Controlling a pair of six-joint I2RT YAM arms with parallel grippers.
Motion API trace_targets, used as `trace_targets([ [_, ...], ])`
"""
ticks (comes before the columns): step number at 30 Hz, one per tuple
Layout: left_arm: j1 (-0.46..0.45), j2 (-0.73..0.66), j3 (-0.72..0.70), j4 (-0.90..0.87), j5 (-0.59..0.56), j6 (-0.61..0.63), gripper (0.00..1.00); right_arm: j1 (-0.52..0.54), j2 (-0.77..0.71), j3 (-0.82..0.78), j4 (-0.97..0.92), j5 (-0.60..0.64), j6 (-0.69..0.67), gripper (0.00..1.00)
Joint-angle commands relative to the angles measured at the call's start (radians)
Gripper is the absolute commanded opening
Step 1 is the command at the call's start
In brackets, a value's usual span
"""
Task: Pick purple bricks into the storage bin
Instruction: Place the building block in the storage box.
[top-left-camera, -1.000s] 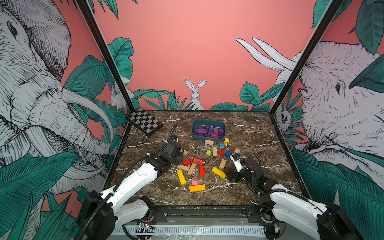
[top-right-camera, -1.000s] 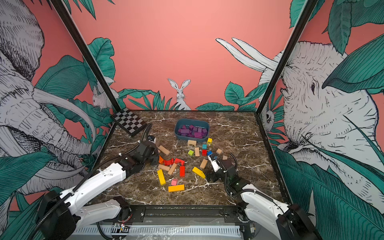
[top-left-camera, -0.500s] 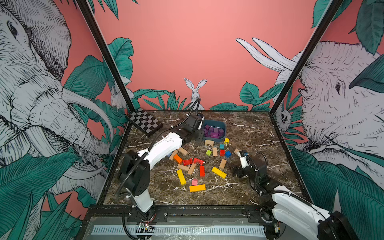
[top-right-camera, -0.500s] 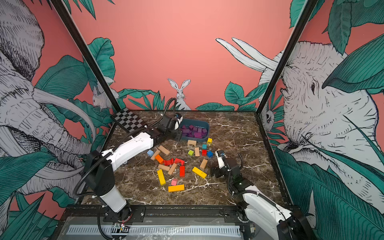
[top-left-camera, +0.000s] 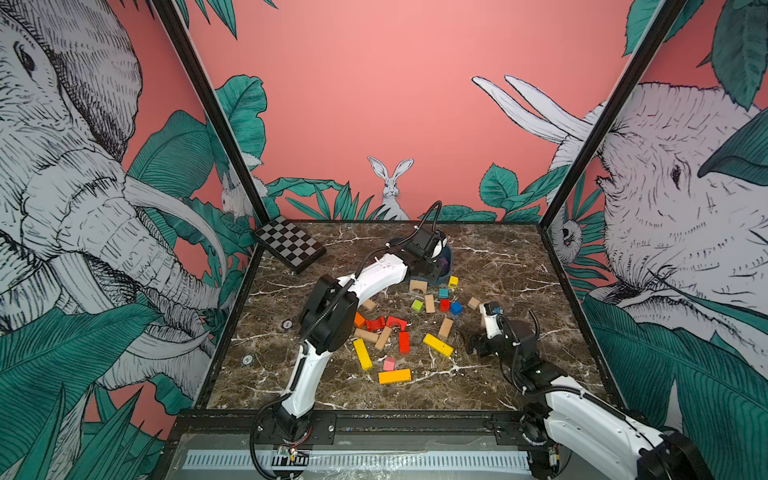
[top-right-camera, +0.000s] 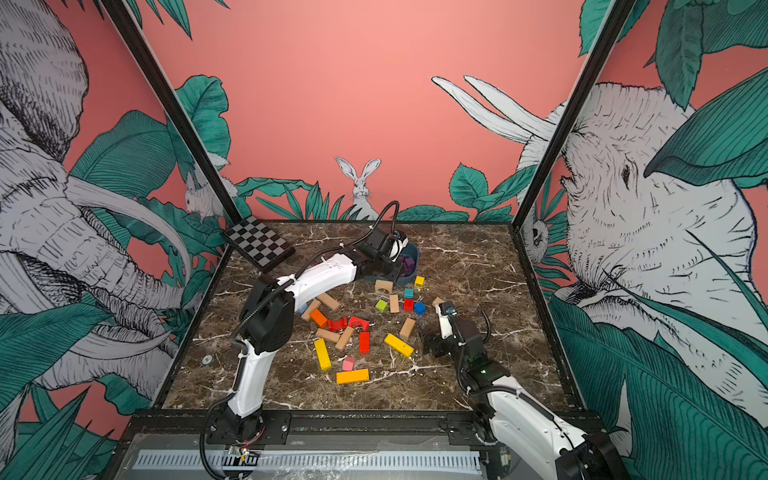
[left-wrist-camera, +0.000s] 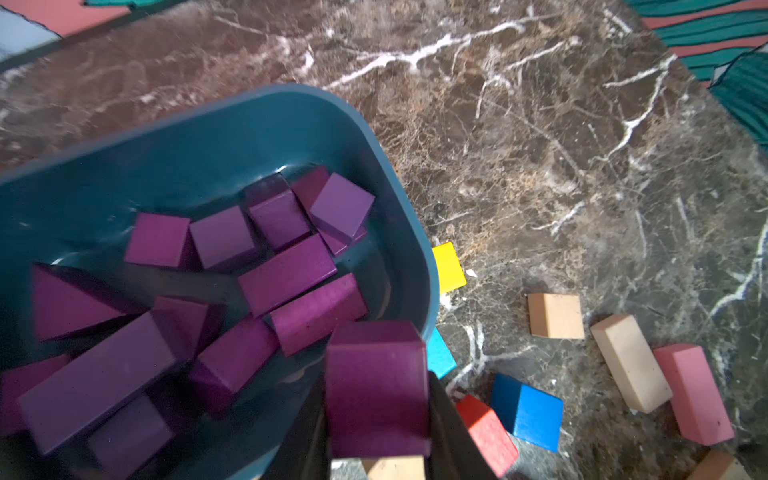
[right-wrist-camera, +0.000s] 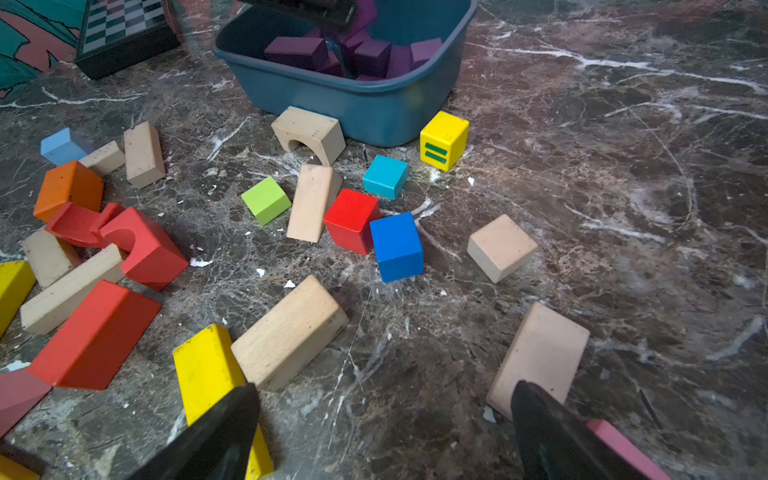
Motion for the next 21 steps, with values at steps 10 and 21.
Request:
trace_targets([
  [10,-0.008,0.045,0.093,-0.043,0.024,0.006,0.25,-0.011,-0.010,0.000,0.031,-0.016,0.008,0.96],
  [21,-0.007,0.057,0.091,-0.036,0.006,0.027,0.40,-0.013,-0.005,0.001,0.032,-0.021,0.007,0.96],
])
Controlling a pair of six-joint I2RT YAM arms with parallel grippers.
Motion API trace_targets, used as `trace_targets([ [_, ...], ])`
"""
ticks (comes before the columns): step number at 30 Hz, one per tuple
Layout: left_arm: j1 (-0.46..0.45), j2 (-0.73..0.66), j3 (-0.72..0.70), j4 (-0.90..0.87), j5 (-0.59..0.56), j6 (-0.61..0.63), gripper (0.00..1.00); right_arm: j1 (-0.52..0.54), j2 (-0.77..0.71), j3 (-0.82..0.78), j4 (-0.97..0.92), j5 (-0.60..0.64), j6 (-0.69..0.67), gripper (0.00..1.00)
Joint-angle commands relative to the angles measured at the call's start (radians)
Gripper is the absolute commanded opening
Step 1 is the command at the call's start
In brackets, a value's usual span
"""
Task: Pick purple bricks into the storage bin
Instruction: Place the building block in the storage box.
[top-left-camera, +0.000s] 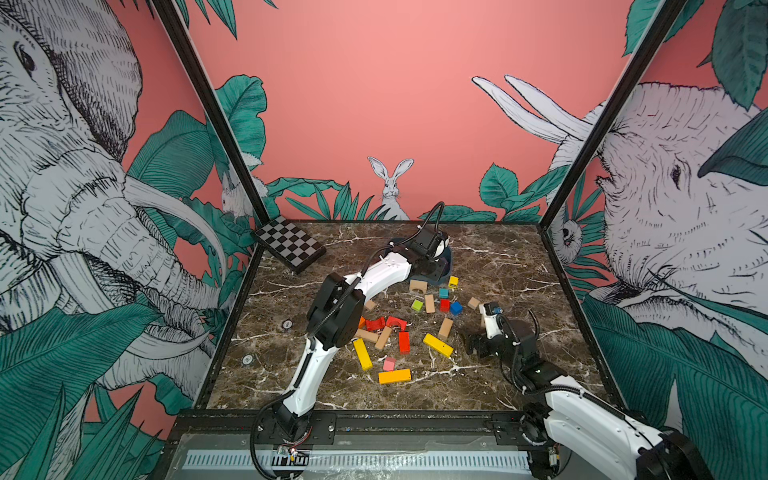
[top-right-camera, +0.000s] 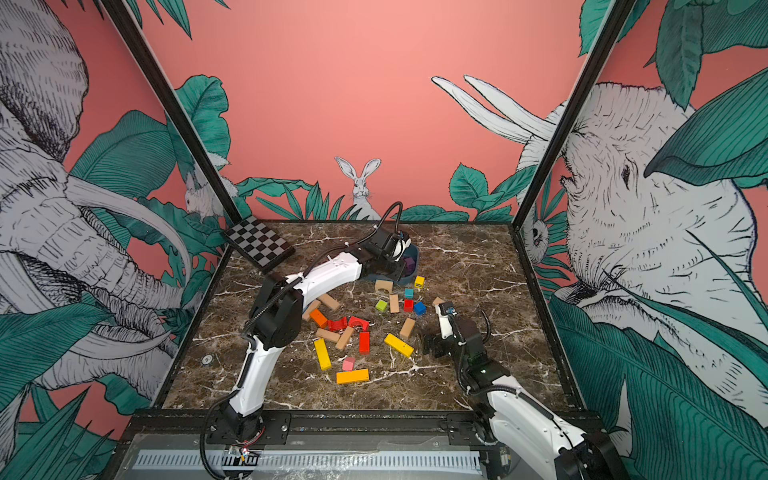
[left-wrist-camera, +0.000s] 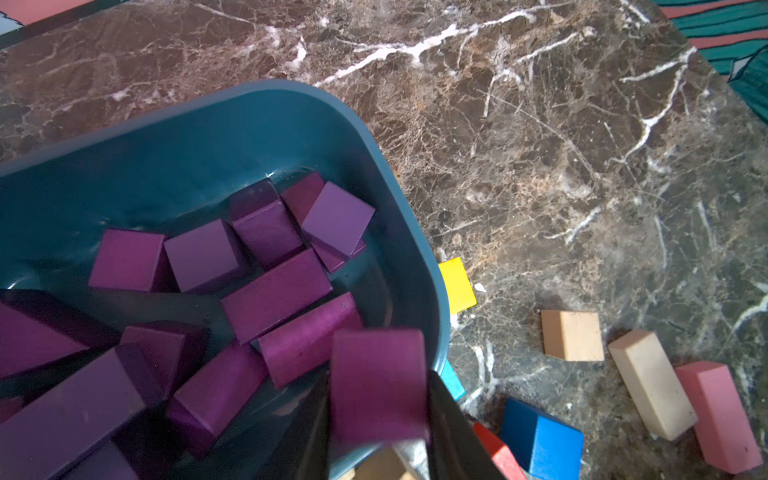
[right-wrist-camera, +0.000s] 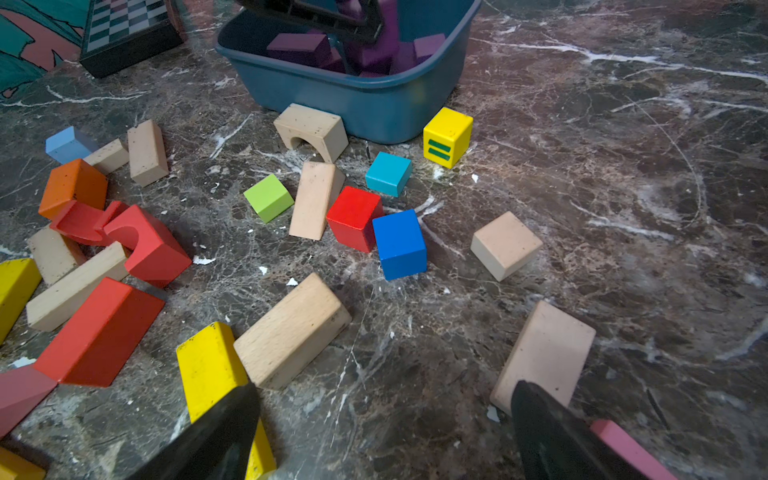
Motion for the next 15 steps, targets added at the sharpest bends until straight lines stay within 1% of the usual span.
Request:
trace_targets([
  [1,-0.004,-0.004,0.024,-0.015,-0.012,0.019,0.41,-0.007,-0.005,0.001,0.030,-0.009,0.007,0.96],
  [3,-0.004,-0.004,0.024,-0.015,-0.016,0.026,0.46,-0.008,-0.005,0.001,0.030,-0.009,0.007,0.96],
  [5,-0.004,-0.005,0.025,-0.016,-0.016,0.031,0.55,-0.007,-0.005,0.001,0.031,-0.009,0.007,0.96],
  [10,-0.004,-0.013,0.030,-0.017,-0.025,0.045,0.67,-0.008,-0.004,0.001,0.034,-0.011,0.008,0.96],
  [11,-0.004,-0.019,0.029,-0.014,-0.031,0.050,0.76,-0.008,-0.003,0.001,0.033,-0.009,0.008,0.96],
  [12,-0.004,-0.023,0.030,-0.012,-0.037,0.054,0.98,-0.009,-0.002,0.001,0.033,-0.009,0.007,0.96],
  [15,-0.004,-0.049,0.029,-0.011,-0.057,0.076,0.99,-0.009,-0.002,0.002,0.034,-0.010,0.007,0.96],
])
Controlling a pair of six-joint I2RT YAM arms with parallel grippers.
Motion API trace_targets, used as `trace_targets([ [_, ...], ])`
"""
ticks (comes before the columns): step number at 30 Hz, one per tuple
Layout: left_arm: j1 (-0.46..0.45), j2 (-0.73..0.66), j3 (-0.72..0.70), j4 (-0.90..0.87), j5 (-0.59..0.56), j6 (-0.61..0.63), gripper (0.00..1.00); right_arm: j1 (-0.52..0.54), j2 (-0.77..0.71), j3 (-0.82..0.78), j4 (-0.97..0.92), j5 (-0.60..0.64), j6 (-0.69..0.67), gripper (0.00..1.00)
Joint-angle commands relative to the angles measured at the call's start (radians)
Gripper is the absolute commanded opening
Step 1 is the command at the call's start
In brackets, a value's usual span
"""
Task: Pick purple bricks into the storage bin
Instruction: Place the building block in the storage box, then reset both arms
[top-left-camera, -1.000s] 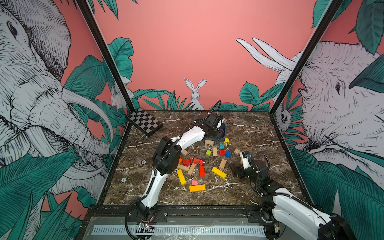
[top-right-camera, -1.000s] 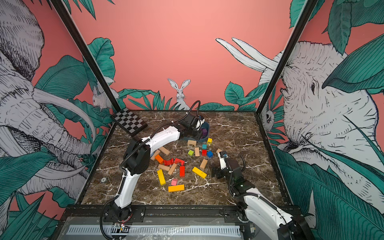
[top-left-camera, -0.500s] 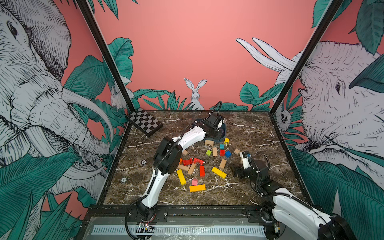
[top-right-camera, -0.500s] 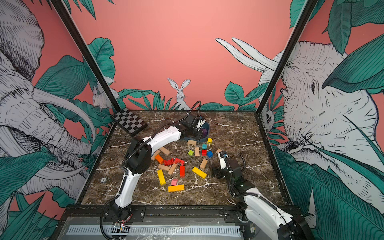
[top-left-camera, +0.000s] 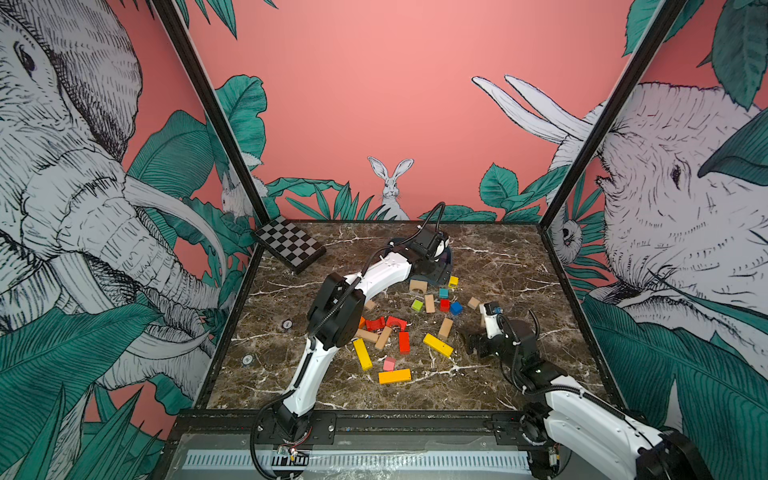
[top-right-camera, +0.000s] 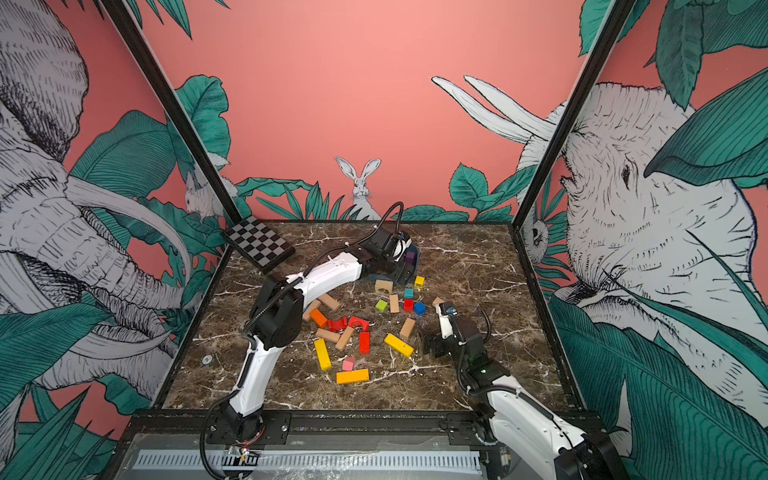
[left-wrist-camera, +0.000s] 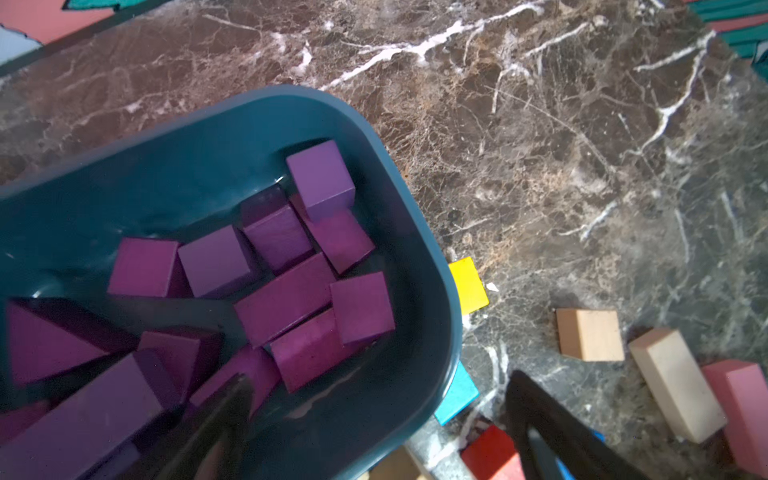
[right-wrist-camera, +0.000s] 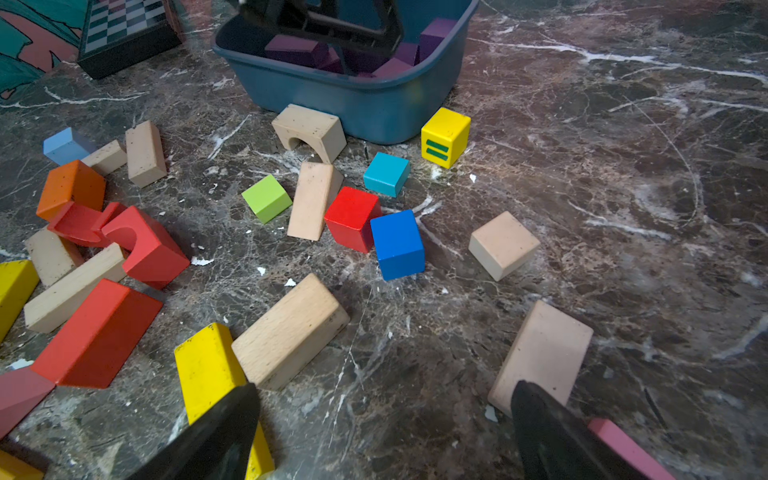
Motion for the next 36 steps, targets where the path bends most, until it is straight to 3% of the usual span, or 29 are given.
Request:
trace_targets([
  [1,-0.004,-0.061,0.026,-0.010,-0.034,0.039,0.99,-0.004,-0.001,0.001,0.032,-0.009,0.007,0.96],
  [7,-0.002,-0.215,-0.078,0.076,-0.101,0.099,0.99,-0.009,0.002,0.030,0.025,-0.008,-0.002,0.97],
  [13,0.026,-0.500,-0.389,0.254,-0.222,0.127,0.99,-0.103,0.002,0.194,-0.049,-0.011,-0.062,0.99],
  [20,0.251,-0.894,-0.847,0.427,-0.218,0.056,0.99,-0.368,0.130,0.363,-0.050,-0.050,-0.072,0.99],
  [24,0.338,-1.104,-1.107,0.534,-0.309,0.140,0.99,-0.482,0.199,0.337,0.062,-0.060,-0.061,1.00],
  [27,0.423,-1.217,-1.281,0.617,-0.313,0.124,0.99,-0.528,0.258,0.290,0.163,-0.044,-0.068,1.00],
  [31,0.526,-1.285,-1.466,0.760,-0.305,0.088,0.99,-0.537,0.335,0.245,0.274,-0.005,-0.096,1.00],
  [36,0.592,-1.216,-1.580,0.914,-0.375,0.130,0.99,-0.537,0.428,0.167,0.501,0.005,-0.097,1.00],
])
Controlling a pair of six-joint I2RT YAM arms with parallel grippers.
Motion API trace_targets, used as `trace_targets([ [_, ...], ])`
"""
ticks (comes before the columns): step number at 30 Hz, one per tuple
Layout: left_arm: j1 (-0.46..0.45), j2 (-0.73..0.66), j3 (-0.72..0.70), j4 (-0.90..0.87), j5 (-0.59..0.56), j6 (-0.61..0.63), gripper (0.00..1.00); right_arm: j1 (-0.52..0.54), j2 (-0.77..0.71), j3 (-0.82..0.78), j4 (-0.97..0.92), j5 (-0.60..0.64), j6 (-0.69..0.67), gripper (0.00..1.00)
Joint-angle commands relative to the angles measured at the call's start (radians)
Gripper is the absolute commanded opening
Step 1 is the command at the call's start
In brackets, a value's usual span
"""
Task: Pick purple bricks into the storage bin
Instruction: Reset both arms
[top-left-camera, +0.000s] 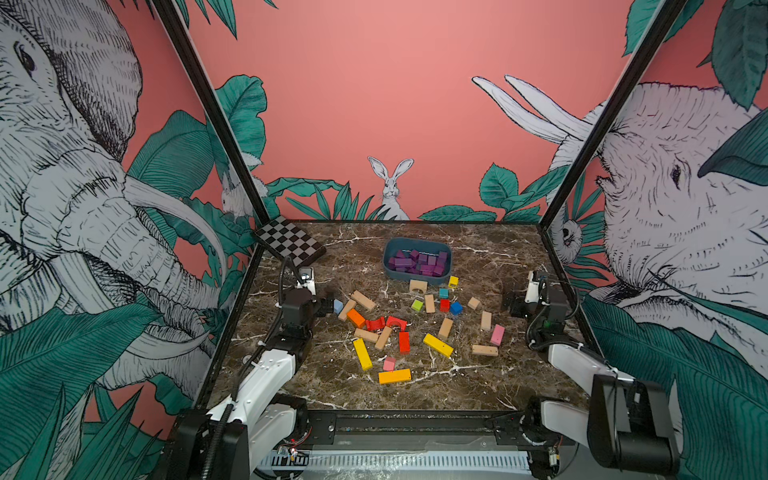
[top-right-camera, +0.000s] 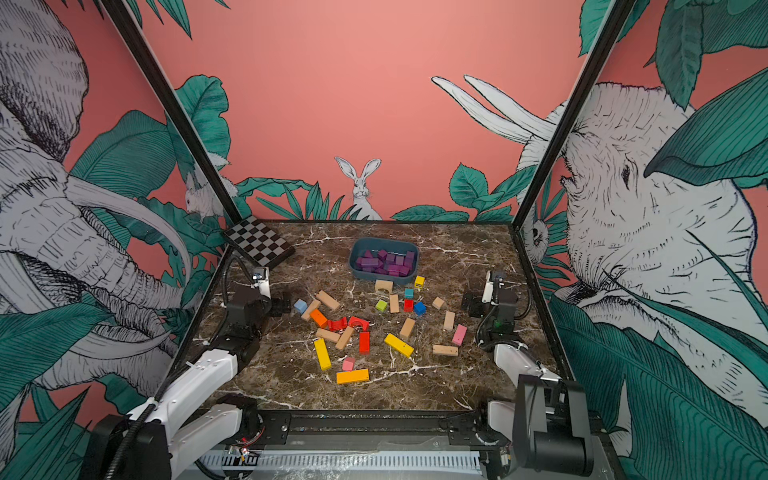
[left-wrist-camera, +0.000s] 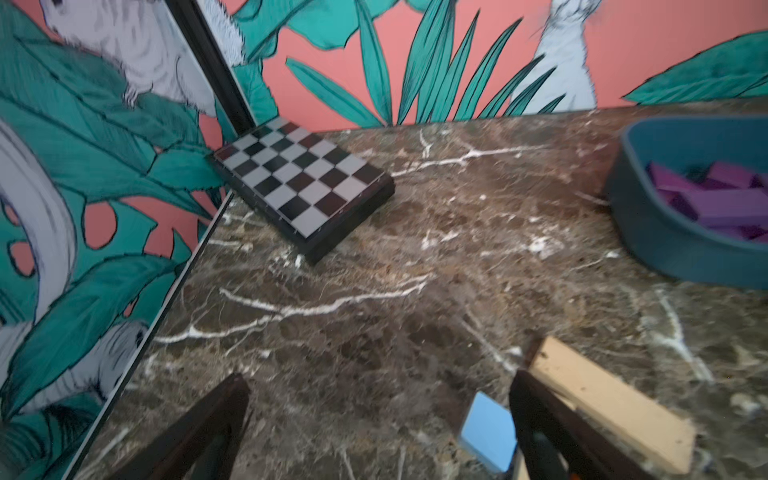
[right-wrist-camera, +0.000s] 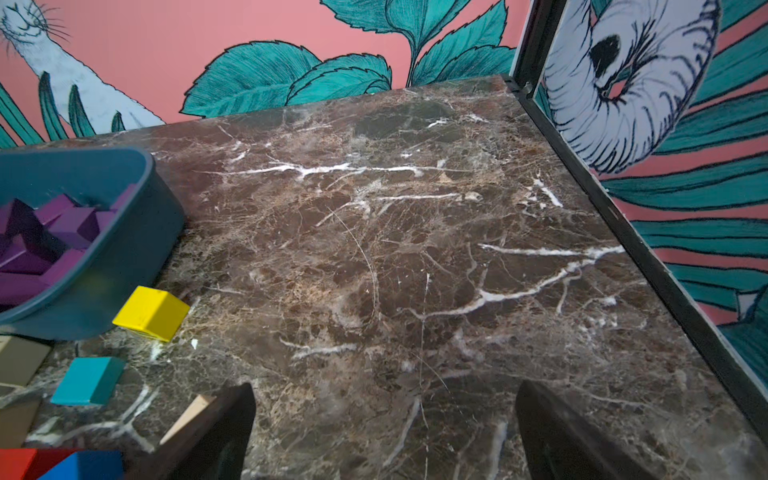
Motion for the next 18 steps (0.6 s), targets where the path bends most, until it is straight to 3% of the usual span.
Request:
trace_targets([
  [1,0.042,0.057,-0.058,0.219,-0.035,0.019,0.99,-0.004,0.055,-0.019,0.226,0.018,-0.016,0.99],
  [6,0.118,0.259,-0.117,0.512,0.015,-0.018,0.99,-0.002,0.174,-0.053,0.422,0.014,-0.027,0.99],
  [9,0.122,0.295,-0.064,0.462,0.055,0.029,0.99,-0.001,0.259,-0.053,0.500,0.017,-0.023,0.99],
  [12,0.128,0.394,-0.080,0.640,0.054,0.080,0.99,0.007,0.357,-0.069,0.639,0.019,-0.022,0.99],
  [16,0.146,0.593,-0.056,0.813,0.084,0.078,0.99,0.027,0.339,-0.035,0.548,0.039,-0.046,0.99],
  [18,0.146,0.532,0.006,0.581,0.125,0.075,0.99,0.044,0.329,-0.012,0.487,0.045,-0.072,0.99],
])
